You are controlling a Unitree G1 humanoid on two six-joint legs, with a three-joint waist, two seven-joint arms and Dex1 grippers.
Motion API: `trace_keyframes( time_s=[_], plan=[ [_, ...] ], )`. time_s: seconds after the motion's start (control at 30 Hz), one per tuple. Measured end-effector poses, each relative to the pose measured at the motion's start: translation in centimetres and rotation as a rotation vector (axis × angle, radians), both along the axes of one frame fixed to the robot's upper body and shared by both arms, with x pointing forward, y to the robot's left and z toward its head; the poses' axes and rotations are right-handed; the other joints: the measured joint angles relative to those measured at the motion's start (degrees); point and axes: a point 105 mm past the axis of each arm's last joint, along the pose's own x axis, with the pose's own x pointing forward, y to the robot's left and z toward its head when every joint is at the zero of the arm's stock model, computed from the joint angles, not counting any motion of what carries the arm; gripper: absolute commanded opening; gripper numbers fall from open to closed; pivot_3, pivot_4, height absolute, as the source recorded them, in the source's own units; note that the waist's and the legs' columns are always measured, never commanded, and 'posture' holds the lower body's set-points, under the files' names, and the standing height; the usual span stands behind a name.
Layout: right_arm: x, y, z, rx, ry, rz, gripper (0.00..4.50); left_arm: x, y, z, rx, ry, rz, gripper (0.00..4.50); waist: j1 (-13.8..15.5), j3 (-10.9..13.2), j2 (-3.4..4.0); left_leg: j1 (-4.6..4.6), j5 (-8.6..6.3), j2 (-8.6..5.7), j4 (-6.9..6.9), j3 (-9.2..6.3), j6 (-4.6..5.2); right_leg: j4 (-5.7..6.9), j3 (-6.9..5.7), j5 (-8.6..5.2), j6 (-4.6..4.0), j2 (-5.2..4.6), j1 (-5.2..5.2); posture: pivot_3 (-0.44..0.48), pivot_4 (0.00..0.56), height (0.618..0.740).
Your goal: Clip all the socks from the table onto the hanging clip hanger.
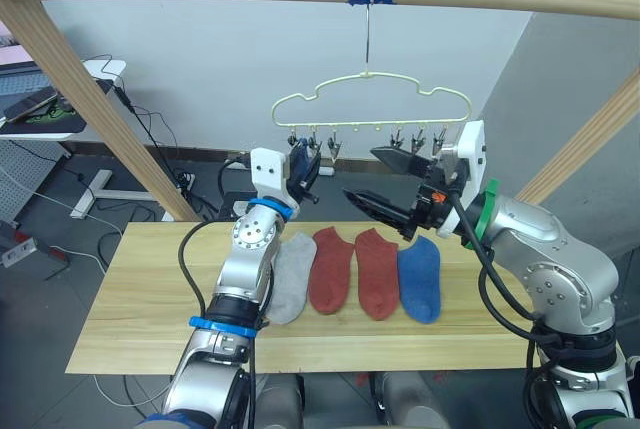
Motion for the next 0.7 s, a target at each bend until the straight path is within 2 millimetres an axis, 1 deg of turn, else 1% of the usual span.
trace_keyframes(
  time_s=[0.2,0.33,0.4,0.5,0.7],
  plan=[
    [0.0,0.0,0.2,0.0,-0.004,0.003,4.5,0.4,-0.3,0.3,-0.001,-0.012,-0.007,1.66,-0.06,0.0,0.0,0.0,0.0,0.0,0.02,0.0,0.0,0.02,0.0,0.13,-0.21,0.0,0.0,-0.159,0.154,0.74],
    [-0.1,0.0,0.2,0.002,-0.002,0.008,4.5,0.5,-0.2,0.1,-0.001,-0.01,-0.006,1.66,-0.1,-0.01,0.0,0.0,0.0,0.0,0.04,0.0,0.0,0.03,-0.01,0.15,-0.22,0.0,0.0,-0.165,0.151,0.74],
    [-0.1,0.1,0.2,0.004,-0.001,0.012,4.5,0.6,-0.2,0.4,-0.003,-0.023,-0.004,1.66,-0.11,0.0,0.0,-0.02,0.0,0.0,0.11,0.0,0.0,0.05,-0.01,0.15,-0.21,0.0,0.0,-0.166,0.151,0.74],
    [-0.2,0.1,0.2,0.007,0.0,0.016,4.5,0.7,-0.2,0.9,-0.007,-0.042,0.0,1.66,-0.13,-0.01,0.0,-0.02,0.0,0.0,0.22,0.0,0.0,0.05,0.0,0.18,-0.16,0.0,0.04,-0.167,0.152,0.74],
    [-0.2,0.1,0.3,0.015,0.003,0.013,4.5,0.8,0.2,1.0,-0.013,-0.046,0.011,1.66,-0.29,0.0,0.0,-0.06,-0.01,0.0,0.55,0.0,0.01,0.06,0.01,0.2,0.15,0.01,0.13,-0.168,0.153,0.74]
  ],
)
